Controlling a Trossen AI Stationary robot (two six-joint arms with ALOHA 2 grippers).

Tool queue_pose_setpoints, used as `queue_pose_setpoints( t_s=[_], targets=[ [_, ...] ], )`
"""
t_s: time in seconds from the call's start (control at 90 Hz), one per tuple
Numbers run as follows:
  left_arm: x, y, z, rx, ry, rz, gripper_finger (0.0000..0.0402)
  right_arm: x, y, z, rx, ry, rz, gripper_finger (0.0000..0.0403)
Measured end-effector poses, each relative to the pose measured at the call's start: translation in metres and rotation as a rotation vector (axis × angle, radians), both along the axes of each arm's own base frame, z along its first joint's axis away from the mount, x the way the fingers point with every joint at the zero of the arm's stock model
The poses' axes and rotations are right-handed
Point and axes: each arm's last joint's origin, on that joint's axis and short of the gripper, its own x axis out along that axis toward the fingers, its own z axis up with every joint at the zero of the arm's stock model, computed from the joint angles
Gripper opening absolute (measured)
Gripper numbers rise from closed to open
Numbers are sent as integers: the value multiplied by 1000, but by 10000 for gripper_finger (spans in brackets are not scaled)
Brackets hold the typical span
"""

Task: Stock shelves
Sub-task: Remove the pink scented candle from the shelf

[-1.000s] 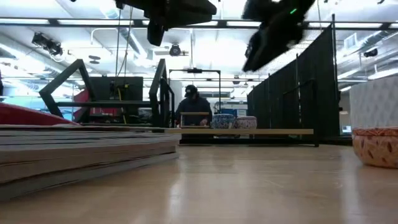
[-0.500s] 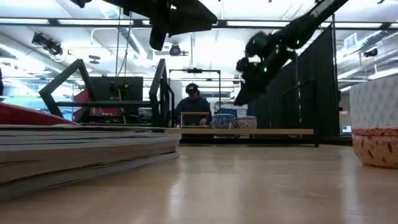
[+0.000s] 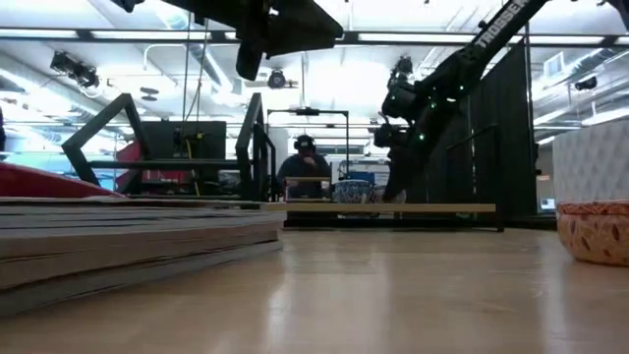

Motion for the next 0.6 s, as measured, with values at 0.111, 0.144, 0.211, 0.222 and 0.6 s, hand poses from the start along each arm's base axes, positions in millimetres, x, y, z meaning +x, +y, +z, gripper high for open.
queue_pose_setpoints(
  t_s=[0.111, 0.144, 0.211, 0.222, 0.6],
  targets=[
    [0, 0, 0, 0, 1, 0, 53, -1, 0, 0, 3, -2, -9, 346],
    [0, 0, 0, 0, 0, 0, 53, -1, -1, 0, 4, -1, -10, 346],
    [0, 0, 0, 0, 1, 0, 53, -1, 0, 0, 4, -1, -10, 346],
    [0, 0, 0, 0, 1, 0, 53, -1, -1, 0, 4, -1, -10, 346],
    [0, 0, 0, -1, 0, 0, 53, 0, 3, 2, 29, -7, -40, 258]
  ],
)
